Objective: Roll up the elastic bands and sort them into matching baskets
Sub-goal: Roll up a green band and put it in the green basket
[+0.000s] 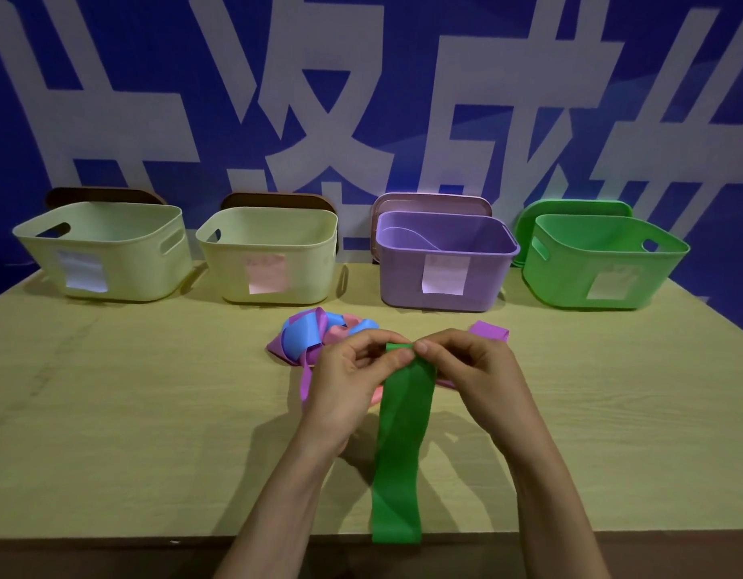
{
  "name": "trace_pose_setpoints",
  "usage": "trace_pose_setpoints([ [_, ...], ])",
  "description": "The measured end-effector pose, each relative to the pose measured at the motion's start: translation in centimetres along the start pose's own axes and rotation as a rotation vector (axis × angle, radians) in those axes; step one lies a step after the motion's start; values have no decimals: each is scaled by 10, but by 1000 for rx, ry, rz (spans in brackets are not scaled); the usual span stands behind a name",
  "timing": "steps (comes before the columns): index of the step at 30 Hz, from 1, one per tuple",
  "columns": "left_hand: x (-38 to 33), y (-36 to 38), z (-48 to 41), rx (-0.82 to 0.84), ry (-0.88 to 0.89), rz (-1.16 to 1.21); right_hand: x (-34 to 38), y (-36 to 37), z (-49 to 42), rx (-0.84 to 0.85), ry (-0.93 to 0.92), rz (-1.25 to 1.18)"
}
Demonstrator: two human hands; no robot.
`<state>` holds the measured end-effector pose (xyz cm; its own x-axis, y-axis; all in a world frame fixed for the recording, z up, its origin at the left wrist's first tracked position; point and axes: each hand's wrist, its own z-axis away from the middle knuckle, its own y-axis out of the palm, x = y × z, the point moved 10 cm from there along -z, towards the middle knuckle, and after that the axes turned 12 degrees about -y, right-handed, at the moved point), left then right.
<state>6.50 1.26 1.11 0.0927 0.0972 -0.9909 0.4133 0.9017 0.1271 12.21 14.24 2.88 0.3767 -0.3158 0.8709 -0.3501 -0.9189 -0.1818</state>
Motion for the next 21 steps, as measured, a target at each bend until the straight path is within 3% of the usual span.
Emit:
trace_pose_setpoints([
  [4, 8, 9, -1, 120, -117, 57, -3, -6, 1, -72, 6, -24],
  [8, 21, 11, 0, 115, -207, 76, -2, -13, 1, -137, 2, -61],
  [21, 15, 10, 4, 124, -194, 121, 0, -9, 3, -62, -59, -86],
])
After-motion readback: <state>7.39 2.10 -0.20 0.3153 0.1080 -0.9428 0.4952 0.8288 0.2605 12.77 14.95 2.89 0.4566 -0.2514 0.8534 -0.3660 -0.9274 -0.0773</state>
